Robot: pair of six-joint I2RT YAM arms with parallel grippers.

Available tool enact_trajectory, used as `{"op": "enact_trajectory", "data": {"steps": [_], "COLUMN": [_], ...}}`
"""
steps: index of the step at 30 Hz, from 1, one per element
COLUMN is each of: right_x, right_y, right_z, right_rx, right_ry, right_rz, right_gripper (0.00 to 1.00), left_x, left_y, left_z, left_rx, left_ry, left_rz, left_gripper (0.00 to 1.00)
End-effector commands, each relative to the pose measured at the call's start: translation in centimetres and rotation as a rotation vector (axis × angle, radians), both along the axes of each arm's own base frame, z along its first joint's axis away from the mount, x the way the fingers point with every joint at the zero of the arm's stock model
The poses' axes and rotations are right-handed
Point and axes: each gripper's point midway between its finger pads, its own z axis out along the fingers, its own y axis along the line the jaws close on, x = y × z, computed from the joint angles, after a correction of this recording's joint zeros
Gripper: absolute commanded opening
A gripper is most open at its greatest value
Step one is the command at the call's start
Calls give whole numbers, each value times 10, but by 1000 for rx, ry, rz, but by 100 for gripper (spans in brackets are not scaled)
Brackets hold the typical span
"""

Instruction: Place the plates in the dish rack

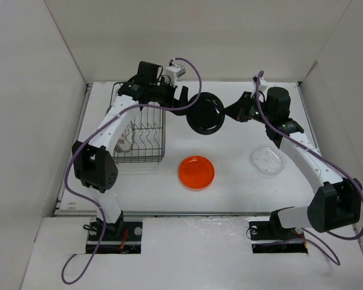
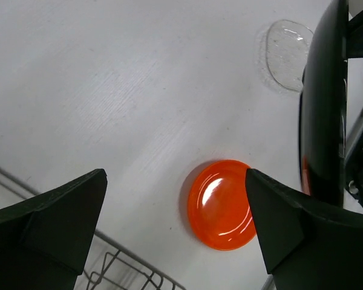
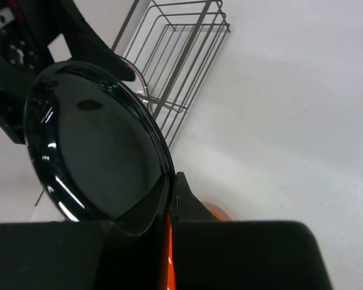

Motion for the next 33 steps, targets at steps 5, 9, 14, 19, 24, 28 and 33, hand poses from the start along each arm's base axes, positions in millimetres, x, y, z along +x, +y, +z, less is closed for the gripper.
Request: {"op": "enact_trajectory", "data": {"steps": [5, 9, 14, 19, 24, 28, 33], "right_x": [-4, 0, 6, 7, 6, 9, 7], "right_y": [18, 16, 10, 9, 5, -3, -4], "right_z": [32, 20, 11, 10, 18, 12, 15], "right_rx": [64, 54, 32, 18, 15, 11, 7], "right_ry": [-104, -85, -80, -94, -118, -106, -122], "right_rz": [46, 22, -6, -2, -9, -29, -28], "right_gripper": [0, 0, 0, 0, 0, 0, 0], "left_x": [-19, -16, 12, 23, 22, 21, 17], "left_y": [-32, -27, -6, 5, 5, 3, 5], "left_z": [37, 42, 51, 63, 77, 81, 86], "left_rx": [-99, -89, -33, -32, -58, -72, -93], "left_ry": [-63, -93, -190, -217, -227, -226, -220], "left_rz": [-135, -96, 109, 188, 182, 177, 163], "left_gripper": [86, 88, 91, 91, 92, 95, 97]}}
